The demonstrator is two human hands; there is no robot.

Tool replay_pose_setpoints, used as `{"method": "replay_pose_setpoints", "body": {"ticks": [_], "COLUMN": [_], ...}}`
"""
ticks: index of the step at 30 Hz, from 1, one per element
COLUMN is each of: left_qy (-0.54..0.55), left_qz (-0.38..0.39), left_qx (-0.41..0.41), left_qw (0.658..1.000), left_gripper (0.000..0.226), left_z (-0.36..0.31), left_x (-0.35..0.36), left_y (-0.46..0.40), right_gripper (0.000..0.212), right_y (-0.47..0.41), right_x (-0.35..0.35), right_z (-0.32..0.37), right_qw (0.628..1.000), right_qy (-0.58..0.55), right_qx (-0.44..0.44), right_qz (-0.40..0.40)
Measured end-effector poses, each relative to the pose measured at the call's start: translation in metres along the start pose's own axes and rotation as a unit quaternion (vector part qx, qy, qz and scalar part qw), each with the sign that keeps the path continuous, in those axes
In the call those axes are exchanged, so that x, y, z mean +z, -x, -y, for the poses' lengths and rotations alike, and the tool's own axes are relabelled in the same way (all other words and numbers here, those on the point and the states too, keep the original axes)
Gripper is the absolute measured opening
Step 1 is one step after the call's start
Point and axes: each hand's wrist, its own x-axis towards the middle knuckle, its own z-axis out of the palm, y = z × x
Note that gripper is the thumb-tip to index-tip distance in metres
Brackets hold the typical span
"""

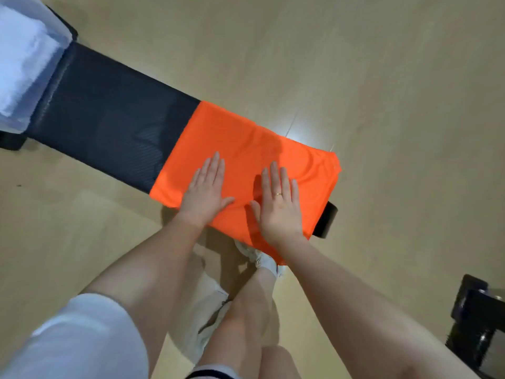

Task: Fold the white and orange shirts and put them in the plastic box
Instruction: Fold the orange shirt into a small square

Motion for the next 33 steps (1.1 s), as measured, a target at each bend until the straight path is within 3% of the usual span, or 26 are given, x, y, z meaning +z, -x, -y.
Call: {"method": "replay_pose_setpoints", "body": {"ticks": [6,11,15,17,20,21,23,25,28,30,32,33], "left_qy": [0.023,0.025,0.03,0.048,0.118,0.163,0.282,0.372,0.43,0.504,0.601,0.628], "left_qz": [-0.044,-0.024,-0.039,-0.073,-0.148,-0.168,-0.188,-0.196,-0.224,-0.208,-0.14,-0.103], "left_qx": [0.014,0.038,0.056,0.045,-0.024,-0.073,-0.161,-0.152,-0.179,-0.286,-0.348,-0.334], "left_qw": [0.999,0.999,0.997,0.995,0.982,0.97,0.927,0.895,0.856,0.788,0.706,0.696], "left_gripper": [0.096,0.1,0.079,0.068,0.062,0.062,0.065,0.071,0.076,0.079,0.078,0.076], "left_z": [0.03,0.035,0.05,0.067,0.084,0.089,0.097,0.103,0.102,0.094,0.091,0.093], "left_x": [0.022,0.017,0.016,0.02,0.029,0.032,0.039,0.049,0.056,0.055,0.058,0.061], "left_y": [-0.011,-0.013,-0.006,0.007,0.036,0.044,0.054,0.056,0.047,0.039,0.036,0.035], "right_gripper": [0.062,0.068,0.066,0.064,0.065,0.065,0.064,0.052,0.041,0.013,0.013,0.013], "right_y": [-0.001,0.036,0.086,0.095,0.097,0.097,0.097,0.092,0.08,0.074,0.074,0.075], "right_x": [0.074,0.085,0.096,0.099,0.1,0.104,0.118,0.131,0.136,0.14,0.141,0.143], "right_z": [0.053,0.011,-0.023,-0.02,0.007,0.016,0.033,0.04,0.038,0.035,0.034,0.033], "right_qw": [0.997,0.967,0.931,0.86,0.63,0.581,0.532,0.49,0.361,0.303,0.305,0.313], "right_qy": [-0.027,-0.06,-0.155,-0.341,-0.652,-0.698,-0.746,-0.775,-0.822,-0.845,-0.86,-0.861], "right_qx": [0.031,0.224,0.321,0.366,0.402,0.402,0.39,0.386,0.399,0.39,0.364,0.36], "right_qz": [-0.069,-0.103,-0.077,-0.098,-0.13,-0.119,-0.089,-0.104,-0.189,-0.206,-0.185,-0.178]}}
